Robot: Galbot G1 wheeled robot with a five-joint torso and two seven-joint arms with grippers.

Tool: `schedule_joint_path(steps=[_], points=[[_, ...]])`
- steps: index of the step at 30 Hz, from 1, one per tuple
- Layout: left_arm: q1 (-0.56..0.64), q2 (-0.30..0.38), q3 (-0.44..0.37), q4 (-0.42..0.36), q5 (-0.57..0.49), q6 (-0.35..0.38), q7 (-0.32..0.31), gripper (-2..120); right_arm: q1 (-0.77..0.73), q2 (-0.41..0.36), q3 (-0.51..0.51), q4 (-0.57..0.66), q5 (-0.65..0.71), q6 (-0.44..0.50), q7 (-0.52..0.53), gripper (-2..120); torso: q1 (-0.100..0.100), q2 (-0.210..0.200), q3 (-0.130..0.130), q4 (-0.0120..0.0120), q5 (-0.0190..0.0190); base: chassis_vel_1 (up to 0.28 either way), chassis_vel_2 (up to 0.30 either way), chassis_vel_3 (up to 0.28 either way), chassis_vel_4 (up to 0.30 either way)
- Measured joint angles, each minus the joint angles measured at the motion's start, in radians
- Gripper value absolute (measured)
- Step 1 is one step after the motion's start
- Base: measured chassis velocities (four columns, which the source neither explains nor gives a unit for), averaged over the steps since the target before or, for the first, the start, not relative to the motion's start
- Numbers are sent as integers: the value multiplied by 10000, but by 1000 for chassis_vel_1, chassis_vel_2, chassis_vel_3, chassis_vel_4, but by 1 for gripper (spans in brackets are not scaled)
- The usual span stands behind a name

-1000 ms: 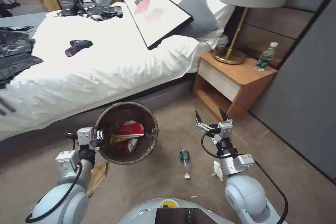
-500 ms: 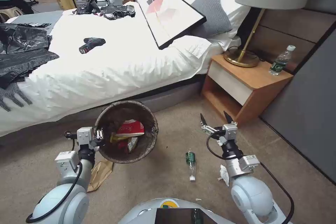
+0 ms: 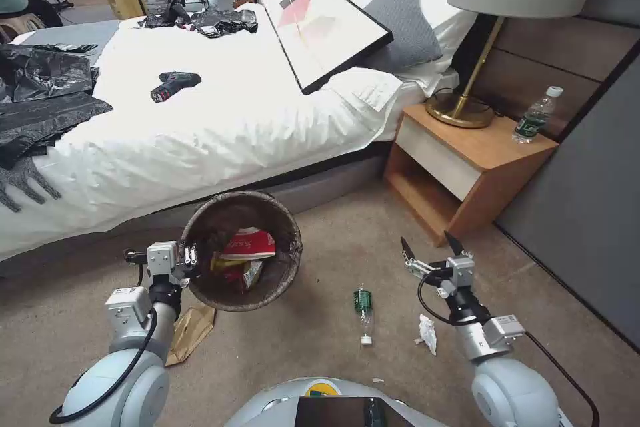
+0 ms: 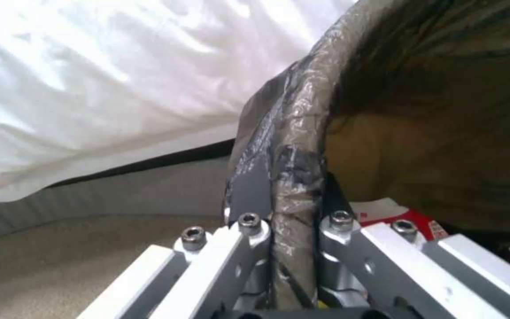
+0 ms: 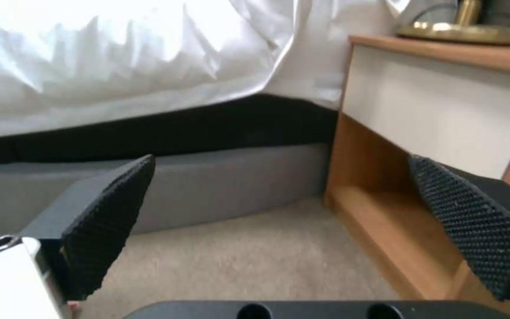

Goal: Pick up the trash bin, then pick up the garbage from the floor and place it into the trash bin.

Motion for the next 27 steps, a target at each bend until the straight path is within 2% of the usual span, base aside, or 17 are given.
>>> schedule_joint_path(steps=[27], points=[[39, 84, -7, -27, -85, -15, 15, 3, -53, -566, 614, -3030, 1733, 11, -1272, 100, 0, 0, 0, 0, 0, 0, 0, 0, 0]])
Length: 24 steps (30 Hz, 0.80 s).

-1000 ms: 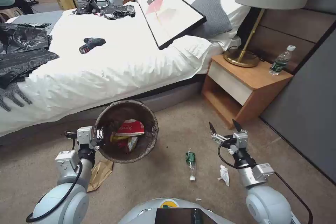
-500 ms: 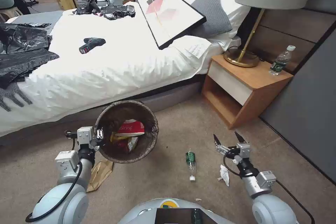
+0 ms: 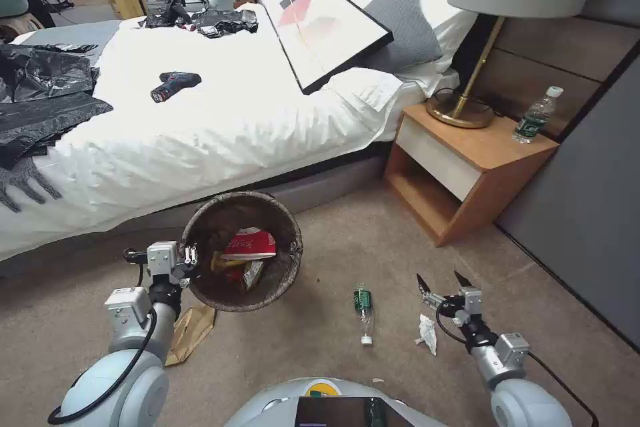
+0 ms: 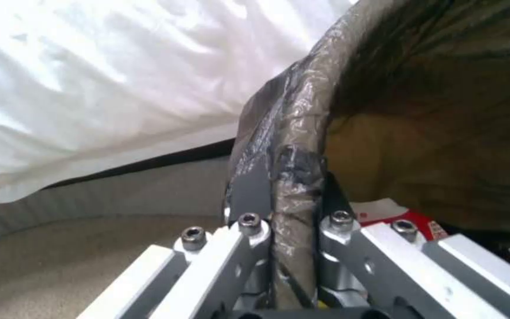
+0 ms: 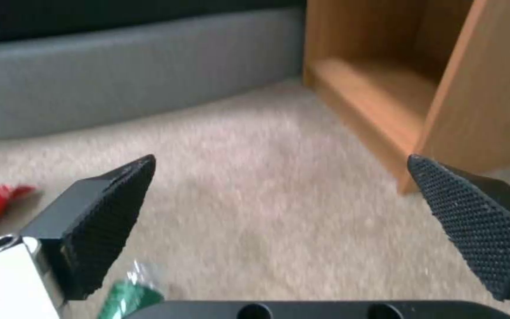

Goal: Pick up the trash bin, then pick up the garbage from the floor and place it into the trash bin.

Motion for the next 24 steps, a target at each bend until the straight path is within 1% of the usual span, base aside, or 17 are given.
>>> schedule_joint_path(steps=[2, 4, 7, 9, 12, 17, 24], points=[[1, -2, 24, 0, 2, 0, 5, 3, 158, -191, 4, -518, 166, -28, -354, 100, 0, 0, 0, 1, -1, 0, 0, 0, 0], [2, -2, 34, 0, 5, 0, 7, 3, 218, -250, -13, -715, 187, -20, -477, 100, 0, 0, 0, 1, -1, 0, 0, 0, 0], [16, -3, 57, 0, 20, 0, 11, 3, 552, -484, -237, -1510, 255, 31, -841, 100, 0, 0, 0, 1, 1, 0, 0, 0, 0], [25, 0, 56, -3, 22, 0, 12, 3, 644, -533, -311, -1678, 258, 62, -901, 100, 0, 0, 0, -1, 0, 0, 0, 0, 0], [51, 15, 51, -14, 29, 0, 13, 3, 1097, -707, -636, -2397, 230, 170, -1055, 100, 0, -1, 0, 2, 0, 0, 0, 0, 0], [61, 15, 58, -19, 42, 0, 15, 3, 1377, -764, -920, -2806, 88, 252, -1138, 100, 0, -1, 0, 2, 0, 0, 0, 0, 0], [61, 10, 75, -18, 57, 1, 25, 3, 1808, -702, -1350, -3814, -308, 482, -1287, 100, 0, -1, 0, 0, -2, 0, 0, 0, 0]])
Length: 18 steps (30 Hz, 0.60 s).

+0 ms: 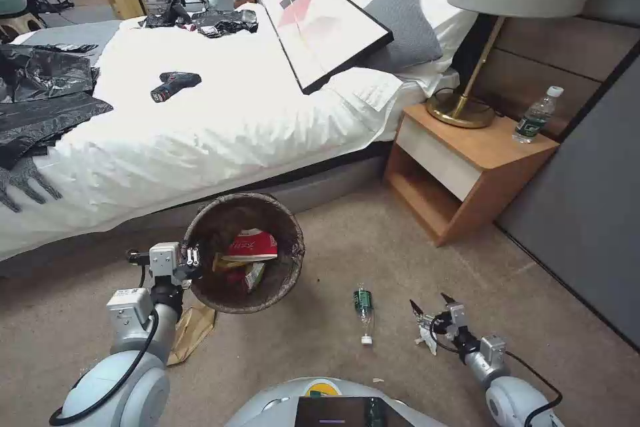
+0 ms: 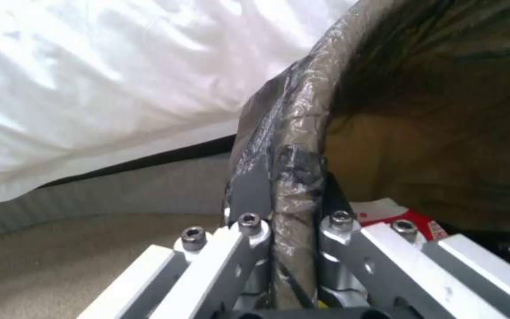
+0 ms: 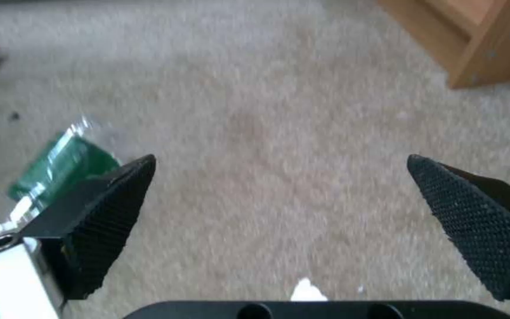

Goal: Pick up the trash bin, then pick up the garbage from the floor and place it into the trash bin.

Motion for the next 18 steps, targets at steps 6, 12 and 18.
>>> schedule_joint_path(steps=[6, 12, 18], points=[[-16, 7, 26, 64, 3, 1, 12, 3, 302, 51, -255, -793, -242, 135, -37, 100, 0, 0, 0, 1, 1, 0, 0, 0, 0], [-34, 14, 29, 107, 3, 4, 25, 3, 315, 27, -359, -1061, -265, 166, -78, 100, 1, 0, 0, 0, 0, 0, 0, 0, 0], [-66, 10, 50, 150, 3, 4, 33, 3, 378, 18, -536, -1552, -218, 179, -152, 100, 0, 0, 0, 1, 0, 0, 0, 0, 0]])
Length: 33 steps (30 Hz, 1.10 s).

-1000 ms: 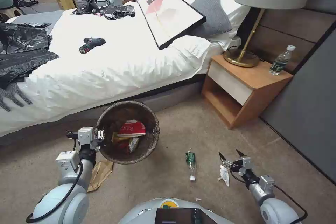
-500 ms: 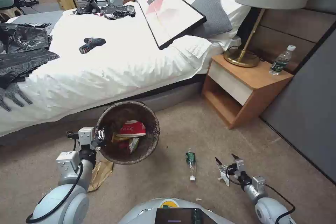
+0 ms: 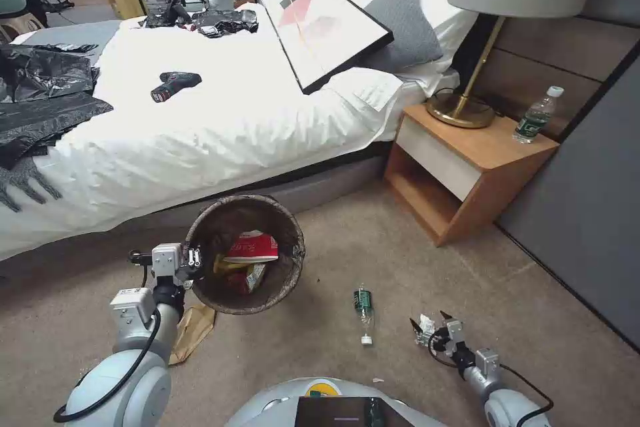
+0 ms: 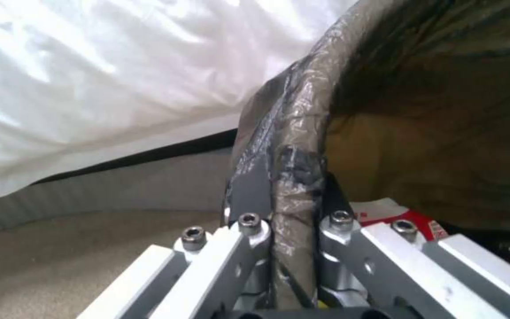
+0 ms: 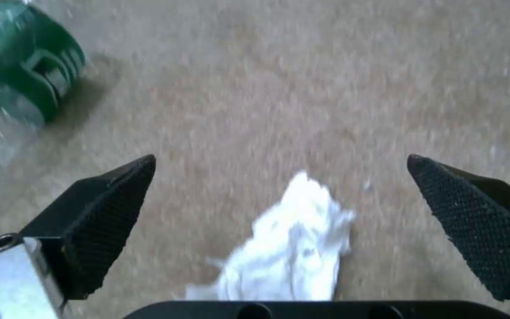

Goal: Pick up the trash bin, then pick up the garbage from the floor and place it into the trash bin.

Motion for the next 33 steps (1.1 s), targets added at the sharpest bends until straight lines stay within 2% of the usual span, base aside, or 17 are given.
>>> schedule_joint_path(steps=[16, 26, 33], points=[[-32, 0, -20, 66, -9, 0, 8, 3, 834, 146, -478, -1354, -91, 60, -25, 100, 0, 0, 0, 1, 1, 0, 0, 0, 0], [-21, 15, -49, 65, -19, 0, 8, 3, 1105, 279, -617, -1655, -170, 58, -23, 100, 0, 0, 0, 0, 0, 0, 0, 0, 0], [-21, 11, -54, 60, -21, 0, 6, 3, 1119, 318, -621, -1794, -192, 107, -25, 83, 0, 0, 0, -2, -7, 0, 0, 0, 0]])
